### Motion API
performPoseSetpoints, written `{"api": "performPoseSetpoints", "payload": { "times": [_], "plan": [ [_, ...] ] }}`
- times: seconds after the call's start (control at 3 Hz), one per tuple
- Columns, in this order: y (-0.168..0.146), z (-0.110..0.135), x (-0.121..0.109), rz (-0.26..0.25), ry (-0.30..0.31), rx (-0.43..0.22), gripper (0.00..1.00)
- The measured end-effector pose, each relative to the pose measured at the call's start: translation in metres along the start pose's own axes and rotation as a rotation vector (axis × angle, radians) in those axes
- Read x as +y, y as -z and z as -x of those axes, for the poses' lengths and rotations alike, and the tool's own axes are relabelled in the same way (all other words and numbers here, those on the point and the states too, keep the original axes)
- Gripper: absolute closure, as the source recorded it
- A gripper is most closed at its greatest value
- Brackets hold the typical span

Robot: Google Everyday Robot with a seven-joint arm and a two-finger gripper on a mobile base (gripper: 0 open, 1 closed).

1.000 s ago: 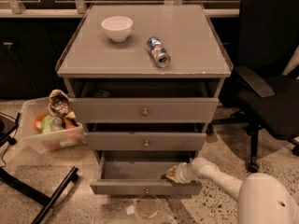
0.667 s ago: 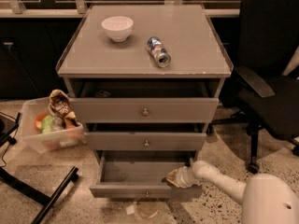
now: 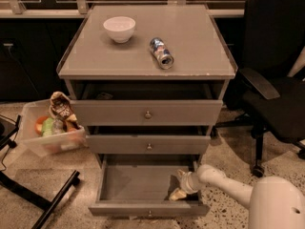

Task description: Open bottom drawer

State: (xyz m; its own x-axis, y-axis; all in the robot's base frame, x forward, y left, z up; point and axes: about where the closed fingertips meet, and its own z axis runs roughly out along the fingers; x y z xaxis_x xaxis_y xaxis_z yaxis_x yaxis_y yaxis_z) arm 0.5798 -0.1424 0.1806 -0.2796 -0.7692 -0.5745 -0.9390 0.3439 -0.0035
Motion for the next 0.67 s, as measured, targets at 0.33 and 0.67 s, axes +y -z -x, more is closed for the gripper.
{"api": "performPoseSetpoints", "payload": {
  "times": [0.33,0.67],
  "plan": [
    [0.008,-0.004,0.018,0.035,-0.004,0.03,0.0],
    [0.007,-0.008,0.054,0.084,-0.02,0.055,0.0]
  ]
}}
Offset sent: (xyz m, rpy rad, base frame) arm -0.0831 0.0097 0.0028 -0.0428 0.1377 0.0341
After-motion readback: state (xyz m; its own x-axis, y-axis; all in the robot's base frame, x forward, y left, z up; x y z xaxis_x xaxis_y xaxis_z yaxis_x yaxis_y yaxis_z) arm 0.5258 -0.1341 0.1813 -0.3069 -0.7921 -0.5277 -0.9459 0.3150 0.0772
